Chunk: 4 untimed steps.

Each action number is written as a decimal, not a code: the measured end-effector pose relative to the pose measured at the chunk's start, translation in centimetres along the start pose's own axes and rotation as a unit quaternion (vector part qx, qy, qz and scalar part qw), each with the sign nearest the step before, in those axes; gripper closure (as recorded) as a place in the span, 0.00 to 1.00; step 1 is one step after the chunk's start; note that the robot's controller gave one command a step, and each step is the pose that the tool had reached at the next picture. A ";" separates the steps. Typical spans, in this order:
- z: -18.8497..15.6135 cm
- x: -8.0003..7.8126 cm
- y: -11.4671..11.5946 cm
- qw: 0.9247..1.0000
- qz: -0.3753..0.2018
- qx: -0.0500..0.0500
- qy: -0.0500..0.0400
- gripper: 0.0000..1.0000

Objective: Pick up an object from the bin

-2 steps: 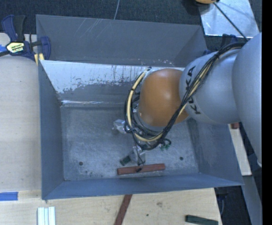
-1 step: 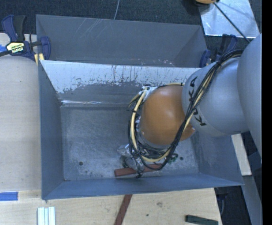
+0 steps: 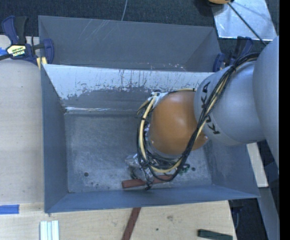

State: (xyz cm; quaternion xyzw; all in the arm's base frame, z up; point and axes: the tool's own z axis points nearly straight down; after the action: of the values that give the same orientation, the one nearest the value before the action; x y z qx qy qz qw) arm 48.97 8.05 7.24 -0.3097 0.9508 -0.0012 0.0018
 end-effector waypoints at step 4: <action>-0.4 -1.2 0.9 0.979 -0.204 -0.001 -0.001 1.00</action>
Offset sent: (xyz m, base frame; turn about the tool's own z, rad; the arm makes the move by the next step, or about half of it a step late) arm 0.0009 -0.0119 0.0177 0.0190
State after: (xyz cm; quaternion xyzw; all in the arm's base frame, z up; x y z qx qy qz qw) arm 49.39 9.51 7.66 -0.4974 0.8675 -0.0006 0.0024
